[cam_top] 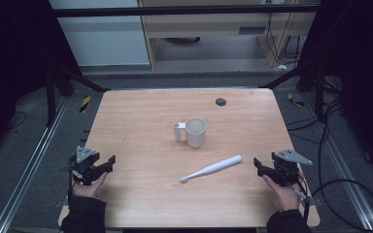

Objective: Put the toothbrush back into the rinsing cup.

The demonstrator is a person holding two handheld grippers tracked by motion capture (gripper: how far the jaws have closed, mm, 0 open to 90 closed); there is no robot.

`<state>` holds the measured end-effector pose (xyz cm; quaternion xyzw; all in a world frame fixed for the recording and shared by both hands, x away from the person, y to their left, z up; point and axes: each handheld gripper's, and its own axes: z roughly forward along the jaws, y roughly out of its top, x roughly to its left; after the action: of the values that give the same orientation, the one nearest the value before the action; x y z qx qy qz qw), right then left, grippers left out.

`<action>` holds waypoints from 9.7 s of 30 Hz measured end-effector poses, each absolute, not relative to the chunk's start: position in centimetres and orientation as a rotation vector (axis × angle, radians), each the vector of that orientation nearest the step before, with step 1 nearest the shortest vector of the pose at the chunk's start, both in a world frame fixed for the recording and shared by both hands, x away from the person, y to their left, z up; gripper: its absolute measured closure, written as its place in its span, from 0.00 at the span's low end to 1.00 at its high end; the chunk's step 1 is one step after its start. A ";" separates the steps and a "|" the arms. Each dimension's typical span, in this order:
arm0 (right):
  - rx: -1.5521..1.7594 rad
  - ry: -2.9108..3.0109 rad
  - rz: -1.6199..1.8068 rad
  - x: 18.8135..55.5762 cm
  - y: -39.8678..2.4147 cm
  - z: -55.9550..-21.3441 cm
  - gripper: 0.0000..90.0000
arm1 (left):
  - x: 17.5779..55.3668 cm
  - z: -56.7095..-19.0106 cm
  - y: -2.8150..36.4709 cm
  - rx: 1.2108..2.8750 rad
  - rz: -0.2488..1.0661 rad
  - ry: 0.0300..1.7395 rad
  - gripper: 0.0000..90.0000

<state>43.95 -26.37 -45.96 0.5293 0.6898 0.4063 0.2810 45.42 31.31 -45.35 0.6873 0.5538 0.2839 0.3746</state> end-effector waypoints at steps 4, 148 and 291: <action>1.395 1.859 1.094 44.2 -25.8 -45.5 0.31 | 45.5 -45.5 31.2 1.774 0.724 1.411 0.39; 1.303 2.189 0.941 46.9 -20.8 -43.5 0.72 | 46.2 -46.2 30.2 1.853 0.732 1.349 0.39; 1.134 2.740 0.531 54.3 -9.5 -46.9 0.75 | 46.7 -46.7 29.2 1.930 0.700 1.318 0.38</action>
<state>54.27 -9.54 -46.91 0.3756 0.9077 0.1758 0.0645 46.71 29.22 -46.71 0.7427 0.5075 0.2696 0.3438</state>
